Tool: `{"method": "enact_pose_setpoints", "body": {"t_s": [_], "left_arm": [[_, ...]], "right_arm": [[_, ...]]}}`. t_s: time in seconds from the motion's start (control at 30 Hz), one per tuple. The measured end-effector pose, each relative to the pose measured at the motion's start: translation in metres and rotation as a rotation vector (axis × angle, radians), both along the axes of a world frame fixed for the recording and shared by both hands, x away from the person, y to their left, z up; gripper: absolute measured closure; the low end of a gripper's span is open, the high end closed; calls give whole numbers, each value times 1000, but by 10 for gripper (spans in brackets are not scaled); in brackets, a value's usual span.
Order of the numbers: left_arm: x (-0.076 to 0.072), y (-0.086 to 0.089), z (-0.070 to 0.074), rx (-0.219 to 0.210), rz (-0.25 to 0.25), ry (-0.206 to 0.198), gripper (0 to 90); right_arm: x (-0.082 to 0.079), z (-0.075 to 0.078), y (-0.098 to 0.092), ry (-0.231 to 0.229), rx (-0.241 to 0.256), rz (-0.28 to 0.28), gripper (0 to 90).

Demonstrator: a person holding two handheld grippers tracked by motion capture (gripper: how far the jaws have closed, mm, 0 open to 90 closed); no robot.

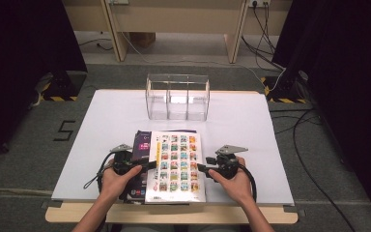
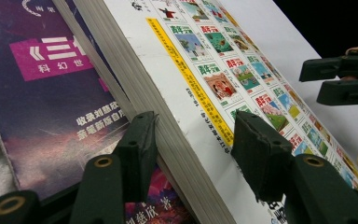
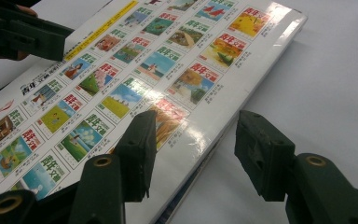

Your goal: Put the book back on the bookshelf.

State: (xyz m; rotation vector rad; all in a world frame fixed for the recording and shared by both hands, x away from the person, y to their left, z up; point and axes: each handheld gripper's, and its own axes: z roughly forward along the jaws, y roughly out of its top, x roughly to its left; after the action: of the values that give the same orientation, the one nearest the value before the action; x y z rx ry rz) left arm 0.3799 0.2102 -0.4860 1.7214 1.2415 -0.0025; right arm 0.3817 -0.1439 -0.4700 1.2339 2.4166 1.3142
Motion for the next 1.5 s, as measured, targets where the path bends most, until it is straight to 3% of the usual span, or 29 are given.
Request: {"method": "enact_pose_setpoints", "body": {"t_s": [0.17,0.3,0.37,0.5,0.67,0.77,0.9,0.97,1.07,1.17,1.33,1.5], "left_arm": [[2,1,-1,-15,4,23,481],[3,2,-2,-30,15,44,483],[3,1,0,-21,17,37,493],[3,2,4,-43,25,43,526],[0,4,7,-91,42,43,550],[-2,3,8,-97,34,48,556],[-8,4,4,-161,33,97,560],[-6,6,3,-181,43,118,561],[-4,6,2,-186,53,111,558],[4,9,6,-237,58,114,559],[6,9,2,-224,68,136,551],[-4,6,-1,-245,54,155,541]], "right_arm": [[5,-6,3,30,1,8,485],[9,-9,4,67,44,11,467],[10,-11,4,94,69,14,444],[12,-13,4,119,89,-5,424],[11,-14,5,116,92,-7,411],[10,-14,5,111,87,-13,399],[10,-15,3,115,94,-30,396],[8,-16,2,129,112,-46,396],[7,-18,2,143,129,-61,395],[6,-18,2,150,136,-66,395],[6,-18,2,151,132,-66,395],[6,-18,2,147,134,-69,391]]}}
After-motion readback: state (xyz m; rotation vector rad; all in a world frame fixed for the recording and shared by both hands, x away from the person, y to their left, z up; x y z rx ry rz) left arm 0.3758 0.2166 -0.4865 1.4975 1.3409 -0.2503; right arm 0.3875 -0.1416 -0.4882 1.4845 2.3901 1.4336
